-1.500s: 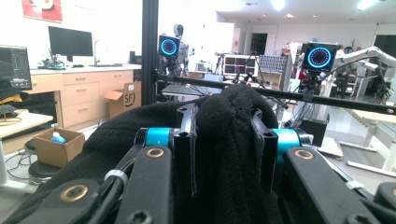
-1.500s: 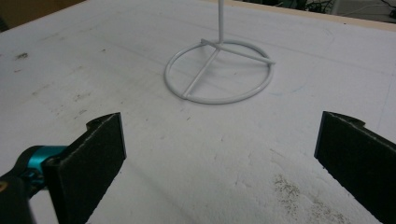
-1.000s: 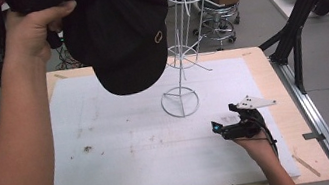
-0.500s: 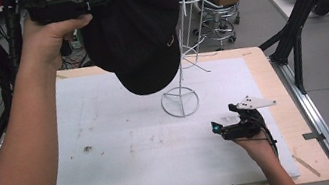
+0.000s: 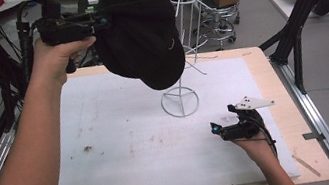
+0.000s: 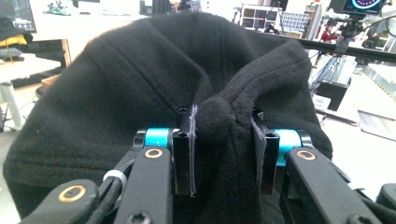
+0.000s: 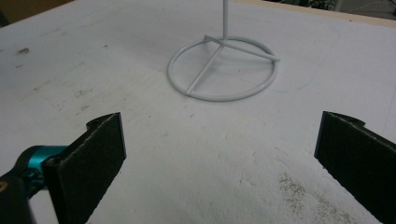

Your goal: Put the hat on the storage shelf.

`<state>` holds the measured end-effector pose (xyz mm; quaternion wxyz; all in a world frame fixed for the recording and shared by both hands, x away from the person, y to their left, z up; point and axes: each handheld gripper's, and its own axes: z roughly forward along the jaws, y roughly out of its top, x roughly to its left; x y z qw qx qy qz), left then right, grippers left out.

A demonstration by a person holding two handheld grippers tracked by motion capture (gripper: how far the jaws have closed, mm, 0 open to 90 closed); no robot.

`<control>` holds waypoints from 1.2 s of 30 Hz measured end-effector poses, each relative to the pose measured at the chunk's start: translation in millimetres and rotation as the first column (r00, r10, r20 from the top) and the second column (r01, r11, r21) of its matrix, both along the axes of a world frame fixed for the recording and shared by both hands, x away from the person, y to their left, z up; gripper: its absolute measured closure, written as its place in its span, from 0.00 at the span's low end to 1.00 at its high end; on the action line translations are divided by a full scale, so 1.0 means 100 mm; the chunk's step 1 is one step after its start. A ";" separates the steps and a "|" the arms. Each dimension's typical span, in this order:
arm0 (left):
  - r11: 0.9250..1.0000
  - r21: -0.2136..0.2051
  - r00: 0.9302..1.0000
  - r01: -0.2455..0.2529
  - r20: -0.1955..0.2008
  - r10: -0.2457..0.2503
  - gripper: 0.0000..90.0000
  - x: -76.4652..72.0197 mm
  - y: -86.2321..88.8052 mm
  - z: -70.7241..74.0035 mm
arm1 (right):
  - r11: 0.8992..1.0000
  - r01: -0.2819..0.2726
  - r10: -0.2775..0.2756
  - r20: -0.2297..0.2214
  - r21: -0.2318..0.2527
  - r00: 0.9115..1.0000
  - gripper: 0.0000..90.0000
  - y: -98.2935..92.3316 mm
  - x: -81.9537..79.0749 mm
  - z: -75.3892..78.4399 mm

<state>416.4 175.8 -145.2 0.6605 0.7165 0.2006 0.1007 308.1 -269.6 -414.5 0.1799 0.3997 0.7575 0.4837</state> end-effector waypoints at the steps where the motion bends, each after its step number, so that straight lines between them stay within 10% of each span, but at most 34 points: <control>1: 1.000 0.000 1.000 -0.003 -0.005 0.003 0.75 0.01 0.01 -0.03 | 1.000 0.000 0.000 -0.002 0.000 1.000 0.01 0.00 0.00 0.00; 36: 1.000 -0.006 0.996 -0.025 -0.091 0.025 0.63 0.07 0.12 -0.43 | 1.000 -0.005 0.005 0.001 -0.009 1.000 0.01 0.02 0.00 0.00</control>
